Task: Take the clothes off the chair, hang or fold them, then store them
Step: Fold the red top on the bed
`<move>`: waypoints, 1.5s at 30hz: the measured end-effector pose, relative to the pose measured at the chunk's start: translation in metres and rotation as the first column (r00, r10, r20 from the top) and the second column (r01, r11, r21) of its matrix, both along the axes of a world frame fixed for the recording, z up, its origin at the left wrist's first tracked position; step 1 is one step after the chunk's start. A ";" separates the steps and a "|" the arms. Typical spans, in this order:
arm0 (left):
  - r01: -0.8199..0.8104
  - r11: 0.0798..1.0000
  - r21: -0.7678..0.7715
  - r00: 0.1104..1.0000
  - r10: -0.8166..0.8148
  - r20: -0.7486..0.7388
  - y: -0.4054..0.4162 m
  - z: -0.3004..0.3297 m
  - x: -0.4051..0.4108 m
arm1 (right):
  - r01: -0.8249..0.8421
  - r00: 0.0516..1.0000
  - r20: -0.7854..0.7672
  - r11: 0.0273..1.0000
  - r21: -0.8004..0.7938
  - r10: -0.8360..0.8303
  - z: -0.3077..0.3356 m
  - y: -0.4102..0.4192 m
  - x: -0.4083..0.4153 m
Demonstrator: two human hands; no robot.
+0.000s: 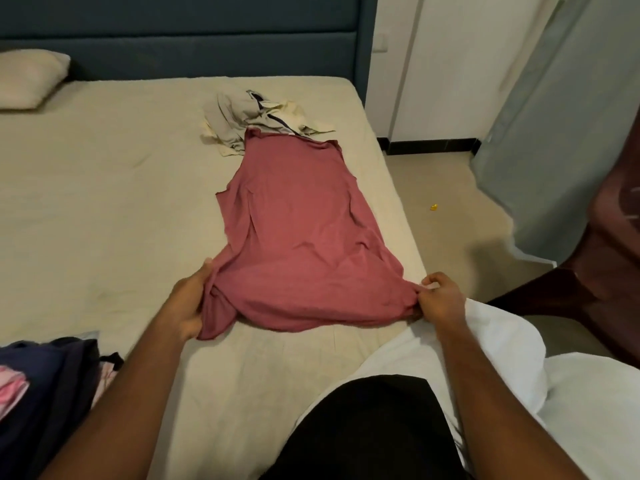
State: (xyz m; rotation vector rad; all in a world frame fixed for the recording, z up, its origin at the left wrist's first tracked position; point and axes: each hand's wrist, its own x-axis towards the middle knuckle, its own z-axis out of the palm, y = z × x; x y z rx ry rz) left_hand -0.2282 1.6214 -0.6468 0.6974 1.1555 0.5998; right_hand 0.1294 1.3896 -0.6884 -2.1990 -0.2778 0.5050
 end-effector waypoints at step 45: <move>0.555 0.832 0.025 0.582 -0.366 -0.726 0.041 0.015 -0.034 | -0.389 0.784 0.156 0.672 -0.630 0.601 0.065 0.074 0.035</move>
